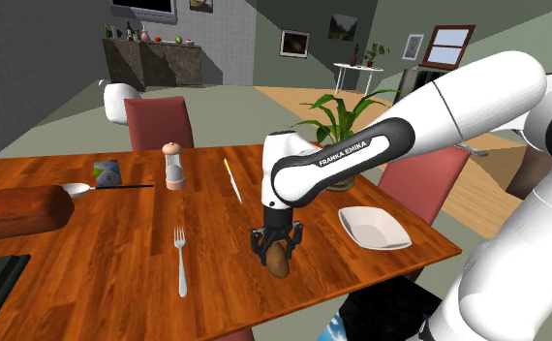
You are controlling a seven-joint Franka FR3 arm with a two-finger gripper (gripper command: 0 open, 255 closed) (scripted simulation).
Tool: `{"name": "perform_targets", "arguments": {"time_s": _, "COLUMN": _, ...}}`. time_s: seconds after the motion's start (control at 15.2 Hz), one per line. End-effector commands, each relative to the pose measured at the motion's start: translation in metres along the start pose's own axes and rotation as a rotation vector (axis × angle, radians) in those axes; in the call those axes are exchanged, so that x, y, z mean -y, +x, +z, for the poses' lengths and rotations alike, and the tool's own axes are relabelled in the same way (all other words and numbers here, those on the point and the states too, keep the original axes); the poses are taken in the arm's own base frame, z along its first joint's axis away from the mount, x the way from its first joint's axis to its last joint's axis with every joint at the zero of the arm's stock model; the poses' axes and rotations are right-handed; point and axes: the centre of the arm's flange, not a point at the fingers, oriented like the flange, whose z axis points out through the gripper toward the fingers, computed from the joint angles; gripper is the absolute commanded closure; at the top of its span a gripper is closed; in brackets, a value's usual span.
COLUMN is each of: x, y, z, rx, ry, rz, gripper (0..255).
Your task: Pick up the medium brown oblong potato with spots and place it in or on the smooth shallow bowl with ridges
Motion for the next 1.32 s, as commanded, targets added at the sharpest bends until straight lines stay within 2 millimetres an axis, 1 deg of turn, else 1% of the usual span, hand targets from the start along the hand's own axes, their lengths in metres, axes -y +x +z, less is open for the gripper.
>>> {"name": "perform_targets", "arguments": {"time_s": 0.0, "x": 0.000, "y": -0.002, "z": -0.011, "rx": 0.000, "ry": 0.000, "rz": 0.000, "gripper": 255}}
{"name": "perform_targets", "arguments": {"time_s": 1.19, "x": 0.003, "y": -0.023, "z": -0.103, "rx": 0.000, "ry": 0.000, "rz": 0.000, "gripper": 255}}
{"name": "perform_targets", "arguments": {"time_s": 1.25, "x": 0.003, "y": -0.023, "z": -0.106, "rx": 0.000, "ry": 0.000, "rz": 0.000, "gripper": 255}}
